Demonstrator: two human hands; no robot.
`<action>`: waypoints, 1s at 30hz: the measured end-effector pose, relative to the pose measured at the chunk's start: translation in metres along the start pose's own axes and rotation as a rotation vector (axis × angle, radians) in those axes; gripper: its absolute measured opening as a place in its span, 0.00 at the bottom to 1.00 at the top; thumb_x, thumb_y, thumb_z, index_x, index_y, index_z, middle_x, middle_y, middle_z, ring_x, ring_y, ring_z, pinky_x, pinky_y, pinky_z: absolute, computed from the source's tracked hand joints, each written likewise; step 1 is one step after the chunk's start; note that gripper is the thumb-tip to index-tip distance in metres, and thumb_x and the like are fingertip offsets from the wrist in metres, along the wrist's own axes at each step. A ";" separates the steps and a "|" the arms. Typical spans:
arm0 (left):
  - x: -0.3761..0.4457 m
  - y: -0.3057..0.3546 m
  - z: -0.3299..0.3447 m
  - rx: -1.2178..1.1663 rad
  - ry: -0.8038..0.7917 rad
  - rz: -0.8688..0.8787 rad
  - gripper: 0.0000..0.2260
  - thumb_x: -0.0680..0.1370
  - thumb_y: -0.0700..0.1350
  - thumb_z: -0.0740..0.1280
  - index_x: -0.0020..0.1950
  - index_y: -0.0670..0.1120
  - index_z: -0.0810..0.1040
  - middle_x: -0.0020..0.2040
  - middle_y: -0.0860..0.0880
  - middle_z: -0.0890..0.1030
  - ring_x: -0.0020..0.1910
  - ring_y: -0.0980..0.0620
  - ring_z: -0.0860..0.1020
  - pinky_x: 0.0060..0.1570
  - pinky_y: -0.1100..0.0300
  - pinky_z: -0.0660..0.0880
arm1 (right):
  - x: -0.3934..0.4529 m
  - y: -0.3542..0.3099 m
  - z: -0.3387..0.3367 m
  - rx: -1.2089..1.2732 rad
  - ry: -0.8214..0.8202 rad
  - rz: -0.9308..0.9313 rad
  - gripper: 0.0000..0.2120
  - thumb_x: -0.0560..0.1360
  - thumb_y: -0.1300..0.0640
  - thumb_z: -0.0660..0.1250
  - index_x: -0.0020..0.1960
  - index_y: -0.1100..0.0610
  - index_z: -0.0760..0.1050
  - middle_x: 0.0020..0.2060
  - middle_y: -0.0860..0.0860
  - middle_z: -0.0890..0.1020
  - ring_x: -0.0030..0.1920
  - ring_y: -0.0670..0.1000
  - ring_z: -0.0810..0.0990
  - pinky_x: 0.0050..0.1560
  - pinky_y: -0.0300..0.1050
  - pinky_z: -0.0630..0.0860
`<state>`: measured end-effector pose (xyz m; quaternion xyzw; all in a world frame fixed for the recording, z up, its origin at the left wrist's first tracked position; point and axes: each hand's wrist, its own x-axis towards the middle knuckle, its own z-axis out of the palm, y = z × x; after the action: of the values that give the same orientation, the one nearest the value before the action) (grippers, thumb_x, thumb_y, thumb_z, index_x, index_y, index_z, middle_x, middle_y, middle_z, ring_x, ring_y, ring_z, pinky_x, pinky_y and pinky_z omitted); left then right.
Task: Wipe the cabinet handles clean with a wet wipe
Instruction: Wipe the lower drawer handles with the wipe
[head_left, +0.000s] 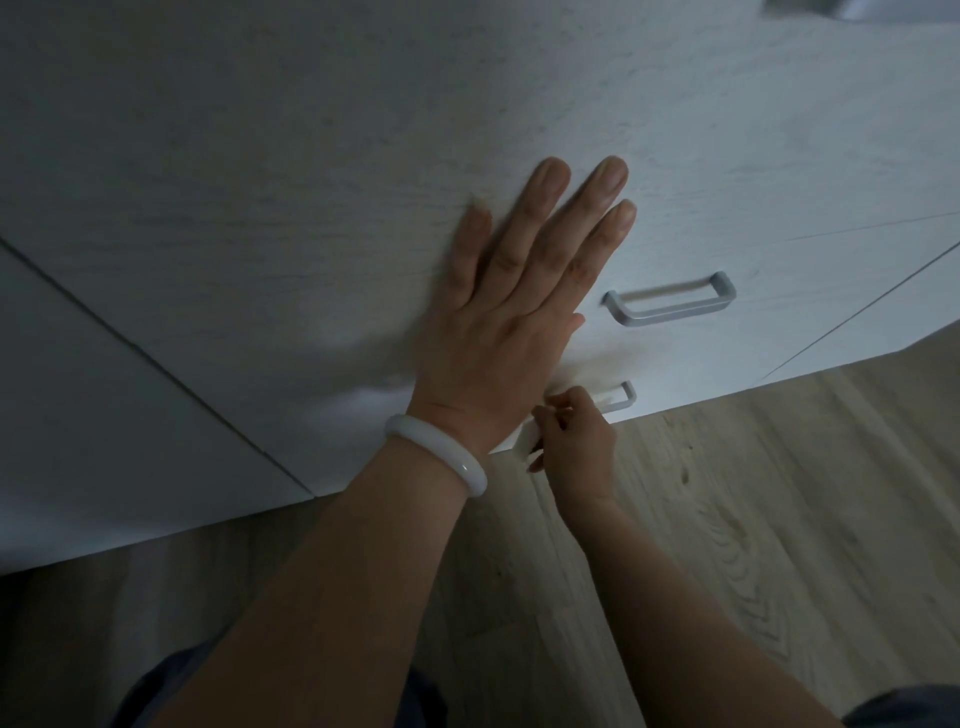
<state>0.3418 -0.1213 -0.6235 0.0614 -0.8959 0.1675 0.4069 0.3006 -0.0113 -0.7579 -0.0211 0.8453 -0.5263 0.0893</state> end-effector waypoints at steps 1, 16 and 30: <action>0.000 0.000 0.001 -0.009 0.005 -0.004 0.33 0.79 0.53 0.64 0.80 0.52 0.53 0.80 0.53 0.56 0.77 0.46 0.50 0.74 0.46 0.35 | 0.001 0.002 -0.002 -0.029 -0.015 -0.011 0.03 0.77 0.59 0.67 0.47 0.58 0.74 0.41 0.52 0.82 0.28 0.52 0.81 0.25 0.47 0.79; 0.000 0.001 -0.001 -0.038 0.011 -0.023 0.32 0.78 0.51 0.64 0.80 0.53 0.54 0.80 0.54 0.56 0.77 0.48 0.49 0.74 0.47 0.36 | 0.046 0.015 -0.068 -0.037 0.411 0.069 0.06 0.74 0.57 0.70 0.48 0.59 0.81 0.42 0.55 0.82 0.39 0.50 0.77 0.39 0.41 0.73; -0.001 0.002 0.000 -0.027 -0.014 -0.029 0.32 0.80 0.51 0.62 0.80 0.52 0.50 0.80 0.53 0.50 0.77 0.47 0.45 0.74 0.46 0.34 | 0.050 0.023 -0.060 -0.121 0.278 0.042 0.05 0.74 0.61 0.70 0.48 0.59 0.83 0.46 0.54 0.82 0.45 0.50 0.78 0.44 0.37 0.71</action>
<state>0.3420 -0.1196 -0.6243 0.0703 -0.8998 0.1490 0.4040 0.2426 0.0458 -0.7589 0.0641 0.8801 -0.4701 -0.0190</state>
